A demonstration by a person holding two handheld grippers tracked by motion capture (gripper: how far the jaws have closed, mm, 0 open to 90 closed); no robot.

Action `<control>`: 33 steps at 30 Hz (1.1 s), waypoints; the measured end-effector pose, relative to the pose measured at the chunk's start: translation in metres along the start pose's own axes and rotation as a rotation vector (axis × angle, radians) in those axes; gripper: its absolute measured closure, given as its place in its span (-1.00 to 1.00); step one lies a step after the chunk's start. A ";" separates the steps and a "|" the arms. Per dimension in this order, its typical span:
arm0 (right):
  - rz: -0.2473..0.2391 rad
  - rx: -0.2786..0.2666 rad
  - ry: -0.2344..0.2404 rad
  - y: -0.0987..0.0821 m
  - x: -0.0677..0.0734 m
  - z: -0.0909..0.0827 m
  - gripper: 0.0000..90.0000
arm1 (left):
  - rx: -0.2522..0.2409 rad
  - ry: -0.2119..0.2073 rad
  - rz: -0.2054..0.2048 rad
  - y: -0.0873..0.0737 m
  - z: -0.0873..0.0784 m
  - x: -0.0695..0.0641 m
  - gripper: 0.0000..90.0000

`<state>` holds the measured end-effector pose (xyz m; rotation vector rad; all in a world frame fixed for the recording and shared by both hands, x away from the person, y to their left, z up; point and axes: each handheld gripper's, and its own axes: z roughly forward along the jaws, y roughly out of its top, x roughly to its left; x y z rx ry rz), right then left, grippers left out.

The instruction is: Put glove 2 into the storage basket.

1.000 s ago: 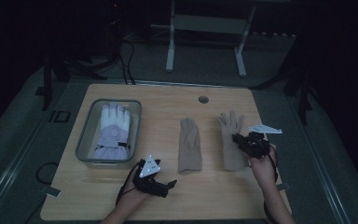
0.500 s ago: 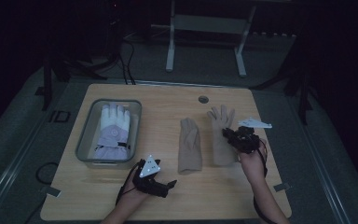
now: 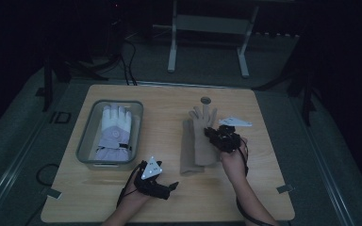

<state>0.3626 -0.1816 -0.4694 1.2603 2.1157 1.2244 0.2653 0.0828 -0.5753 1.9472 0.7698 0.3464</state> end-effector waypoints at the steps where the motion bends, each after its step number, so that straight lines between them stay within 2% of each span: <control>1: 0.007 0.001 0.010 0.000 0.003 0.002 0.85 | -0.001 0.003 -0.001 0.000 -0.001 0.000 -0.97; 7: 0.005 0.013 0.019 -0.005 0.018 0.016 0.85 | -0.008 0.005 -0.004 0.000 -0.002 0.001 -0.97; 13: 0.035 0.031 0.023 -0.014 0.022 0.030 0.85 | -0.007 0.009 -0.001 0.000 -0.002 0.000 -0.97; 19: 0.065 0.051 0.002 -0.026 0.022 0.042 0.85 | -0.010 0.012 -0.006 0.000 -0.003 0.001 -0.97; 22: 0.076 0.077 -0.019 -0.034 0.019 0.048 0.84 | -0.011 0.010 -0.006 0.000 -0.003 0.001 -0.97; 25: 0.090 0.100 -0.021 -0.040 0.017 0.055 0.84 | -0.013 0.009 -0.006 0.000 -0.003 0.001 -0.97; 33: 0.079 0.146 -0.042 -0.056 0.017 0.072 0.81 | -0.016 0.004 -0.012 0.001 -0.003 0.002 -0.97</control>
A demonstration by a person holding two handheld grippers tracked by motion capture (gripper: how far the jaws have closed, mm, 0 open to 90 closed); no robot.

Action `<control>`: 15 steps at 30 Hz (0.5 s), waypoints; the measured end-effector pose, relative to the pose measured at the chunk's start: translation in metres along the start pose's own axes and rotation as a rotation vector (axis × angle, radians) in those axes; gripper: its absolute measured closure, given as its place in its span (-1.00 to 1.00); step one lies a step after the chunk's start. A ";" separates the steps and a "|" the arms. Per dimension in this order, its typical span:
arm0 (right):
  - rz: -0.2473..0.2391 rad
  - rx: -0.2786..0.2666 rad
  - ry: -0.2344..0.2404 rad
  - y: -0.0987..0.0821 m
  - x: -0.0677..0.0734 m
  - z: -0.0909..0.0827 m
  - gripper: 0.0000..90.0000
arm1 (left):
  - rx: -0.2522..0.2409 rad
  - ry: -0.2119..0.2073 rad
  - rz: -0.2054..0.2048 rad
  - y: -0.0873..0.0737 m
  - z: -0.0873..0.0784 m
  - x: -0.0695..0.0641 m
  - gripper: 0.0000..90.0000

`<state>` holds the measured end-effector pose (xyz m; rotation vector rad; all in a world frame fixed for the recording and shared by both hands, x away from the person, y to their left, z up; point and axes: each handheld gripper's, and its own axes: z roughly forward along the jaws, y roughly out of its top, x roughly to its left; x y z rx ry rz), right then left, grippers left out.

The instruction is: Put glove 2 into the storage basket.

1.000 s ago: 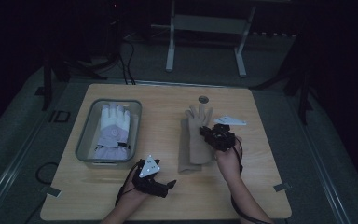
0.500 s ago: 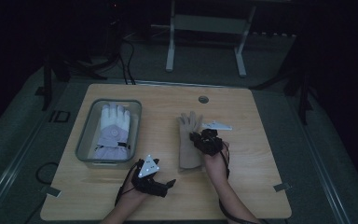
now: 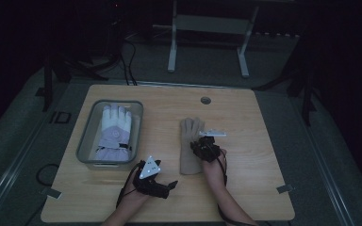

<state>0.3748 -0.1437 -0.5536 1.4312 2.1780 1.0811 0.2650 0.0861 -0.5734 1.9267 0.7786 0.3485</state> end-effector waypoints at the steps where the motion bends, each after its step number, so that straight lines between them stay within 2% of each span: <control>1: 0.001 -0.003 0.001 -0.001 0.000 0.000 0.80 | -0.003 -0.001 0.002 0.000 0.000 0.000 -0.97; 3: 0.000 -0.002 0.006 0.000 0.000 0.000 0.75 | -0.008 0.001 0.014 0.000 0.000 0.000 -0.97; 6: 0.005 -0.006 0.034 0.003 -0.002 -0.005 0.56 | -0.036 -0.012 0.017 0.001 -0.001 -0.001 -0.97; 9: -0.031 -0.024 0.067 0.007 -0.005 -0.011 0.24 | -0.056 -0.010 0.028 0.002 -0.003 -0.001 -0.96; 12: -0.090 -0.060 0.054 0.011 -0.008 -0.022 -0.03 | -0.065 -0.012 0.027 0.003 -0.004 -0.002 -0.95; 14: -0.062 -0.022 0.097 0.015 -0.012 -0.026 -0.33 | -0.066 -0.013 0.026 0.004 -0.004 -0.002 -0.95; 15: -0.071 -0.011 0.121 0.016 -0.015 -0.028 -0.44 | -0.068 -0.015 0.023 0.004 -0.004 -0.002 -0.95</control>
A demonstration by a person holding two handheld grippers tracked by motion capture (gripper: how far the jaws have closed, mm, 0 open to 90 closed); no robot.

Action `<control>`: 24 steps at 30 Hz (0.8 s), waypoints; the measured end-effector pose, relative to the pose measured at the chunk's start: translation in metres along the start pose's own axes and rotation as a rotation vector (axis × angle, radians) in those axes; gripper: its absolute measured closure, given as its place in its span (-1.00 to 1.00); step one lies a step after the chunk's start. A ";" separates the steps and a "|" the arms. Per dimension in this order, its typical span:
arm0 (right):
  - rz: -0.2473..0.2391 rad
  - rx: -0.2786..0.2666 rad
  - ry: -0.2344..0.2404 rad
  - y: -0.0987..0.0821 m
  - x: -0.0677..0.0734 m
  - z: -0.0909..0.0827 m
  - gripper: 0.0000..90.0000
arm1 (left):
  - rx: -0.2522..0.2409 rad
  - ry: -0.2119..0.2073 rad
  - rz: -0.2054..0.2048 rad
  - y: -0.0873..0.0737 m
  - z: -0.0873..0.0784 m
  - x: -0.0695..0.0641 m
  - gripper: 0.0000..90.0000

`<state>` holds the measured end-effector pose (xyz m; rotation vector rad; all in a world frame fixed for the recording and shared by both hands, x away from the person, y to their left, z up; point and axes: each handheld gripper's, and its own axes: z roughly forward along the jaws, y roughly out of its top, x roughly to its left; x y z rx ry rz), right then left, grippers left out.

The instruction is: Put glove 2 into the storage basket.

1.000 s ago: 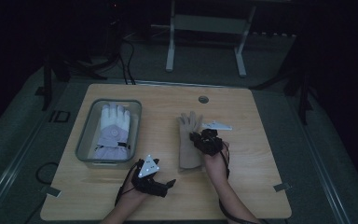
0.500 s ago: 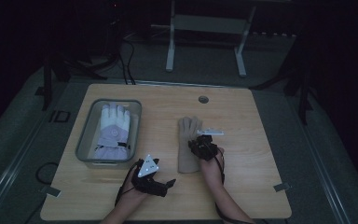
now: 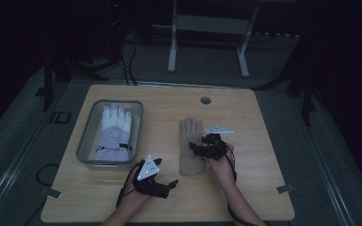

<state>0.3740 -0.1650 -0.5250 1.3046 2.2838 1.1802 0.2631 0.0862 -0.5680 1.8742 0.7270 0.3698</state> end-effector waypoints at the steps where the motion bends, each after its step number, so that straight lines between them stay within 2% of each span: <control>1: -0.010 0.002 0.007 0.001 -0.002 -0.003 -0.50 | 0.002 -0.002 -0.003 0.001 0.000 0.000 -0.95; 3: -0.003 0.009 0.051 0.003 -0.007 -0.009 -0.68 | 0.010 -0.007 -0.010 0.001 0.001 -0.001 -0.95; 6: -0.011 0.007 0.090 0.004 -0.012 -0.018 -0.73 | 0.034 -0.008 -0.010 0.003 0.004 -0.004 -0.95; 9: -0.027 -0.018 0.098 0.004 -0.016 -0.023 -0.70 | 0.056 0.001 -0.010 0.004 0.005 -0.005 -0.95; 10: -0.041 -0.022 0.100 0.004 -0.018 -0.025 -0.70 | 0.070 -0.010 -0.016 0.006 0.006 -0.006 -0.95; 13: -0.100 -0.079 0.079 0.004 -0.029 -0.030 -0.65 | 0.084 -0.019 -0.033 0.007 0.009 -0.005 -0.95; 14: -0.112 -0.080 0.068 0.004 -0.030 -0.030 -0.63 | 0.080 -0.017 -0.034 0.008 0.009 -0.005 -0.95; 15: -0.112 -0.061 0.063 0.005 -0.032 -0.031 -0.63 | 0.074 -0.009 -0.026 0.008 0.010 -0.004 -0.95; 17: -0.076 -0.016 0.052 0.007 -0.037 -0.031 -0.64 | 0.075 -0.002 -0.018 0.009 0.012 -0.004 -0.95; 19: -0.034 -0.023 0.068 0.007 -0.042 -0.030 -0.68 | 0.085 -0.011 -0.019 0.012 0.013 -0.003 -0.95; 21: -0.041 -0.031 0.061 0.008 -0.044 -0.029 -0.71 | 0.105 -0.020 -0.003 0.015 0.017 -0.003 -0.95; 22: -0.042 -0.032 0.086 0.009 -0.044 -0.029 -0.72 | 0.117 -0.011 0.018 0.016 0.018 -0.004 -0.95; 24: -0.040 -0.027 0.090 0.012 -0.043 -0.026 -0.71 | 0.139 -0.017 0.043 0.018 0.022 -0.006 -0.95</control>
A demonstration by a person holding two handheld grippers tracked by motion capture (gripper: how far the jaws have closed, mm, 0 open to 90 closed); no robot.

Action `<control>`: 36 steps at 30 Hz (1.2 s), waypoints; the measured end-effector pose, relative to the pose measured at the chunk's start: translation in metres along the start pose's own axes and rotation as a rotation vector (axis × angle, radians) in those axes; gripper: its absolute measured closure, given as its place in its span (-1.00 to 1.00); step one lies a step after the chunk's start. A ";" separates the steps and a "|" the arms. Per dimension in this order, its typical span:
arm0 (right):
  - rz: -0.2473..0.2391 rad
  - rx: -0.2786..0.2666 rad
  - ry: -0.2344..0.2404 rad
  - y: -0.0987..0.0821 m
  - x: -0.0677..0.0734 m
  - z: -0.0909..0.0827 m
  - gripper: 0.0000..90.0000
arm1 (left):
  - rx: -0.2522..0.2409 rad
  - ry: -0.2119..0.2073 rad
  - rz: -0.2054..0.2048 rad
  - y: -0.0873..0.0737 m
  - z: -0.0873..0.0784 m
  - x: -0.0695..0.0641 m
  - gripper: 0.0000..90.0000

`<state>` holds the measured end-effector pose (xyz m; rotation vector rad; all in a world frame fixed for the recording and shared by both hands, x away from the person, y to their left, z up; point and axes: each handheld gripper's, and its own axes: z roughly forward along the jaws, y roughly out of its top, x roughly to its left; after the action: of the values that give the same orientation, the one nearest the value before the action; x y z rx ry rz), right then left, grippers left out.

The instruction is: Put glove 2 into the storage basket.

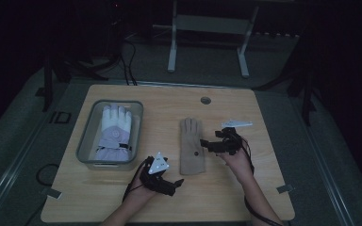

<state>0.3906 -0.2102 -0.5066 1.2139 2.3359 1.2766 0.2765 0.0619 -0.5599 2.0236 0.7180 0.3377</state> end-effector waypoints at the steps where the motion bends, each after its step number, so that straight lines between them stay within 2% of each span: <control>1: -0.006 0.006 0.003 0.002 0.000 0.002 -0.71 | 0.016 -0.001 0.010 0.002 0.002 -0.001 -0.95; 4: -0.005 0.015 0.007 0.009 0.000 0.008 -0.70 | 0.033 -0.021 0.024 0.005 0.006 -0.002 -0.95; 7: 0.015 0.020 0.019 0.016 -0.003 0.015 -0.69 | 0.040 -0.037 0.054 0.008 0.011 -0.005 -0.87; 9: 0.019 0.030 0.019 0.019 -0.005 0.021 -0.68 | 0.049 -0.017 0.086 0.011 0.016 -0.007 -0.87; 15: 0.028 0.072 0.022 0.023 -0.009 0.040 -0.63 | 0.055 -0.029 0.125 0.018 0.023 -0.007 -0.84; 16: 0.031 0.073 0.022 0.024 -0.009 0.043 -0.63 | 0.066 -0.039 0.148 0.021 0.027 -0.008 -0.84; 18: 0.039 0.087 0.013 0.024 -0.011 0.057 -0.56 | 0.086 -0.066 0.164 0.022 0.032 -0.007 -0.68; 21: 0.038 0.098 0.000 0.025 -0.012 0.068 -0.49 | 0.125 -0.095 0.199 0.022 0.037 -0.008 -0.67; 23: 0.045 0.111 -0.014 0.025 -0.014 0.076 -0.48 | 0.152 -0.093 0.214 0.022 0.041 -0.007 -0.67; 28: 0.080 0.142 -0.031 0.025 -0.017 0.092 -0.44 | 0.154 -0.086 0.200 0.024 0.049 -0.005 -0.58; 30: 0.089 0.161 -0.042 0.024 -0.017 0.097 -0.41 | 0.160 -0.087 0.214 0.026 0.052 -0.004 -0.53; 33: 0.085 0.177 -0.058 0.023 -0.015 0.099 -0.34 | 0.193 -0.088 0.230 0.028 0.058 -0.001 -0.47; 36: 0.040 0.196 -0.072 0.024 -0.013 0.099 -0.20 | 0.213 -0.089 0.253 0.028 0.062 -0.002 -0.43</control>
<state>0.4650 -0.1539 -0.5504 1.3472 2.4419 1.0157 0.3161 0.0072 -0.5687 2.3230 0.4589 0.3257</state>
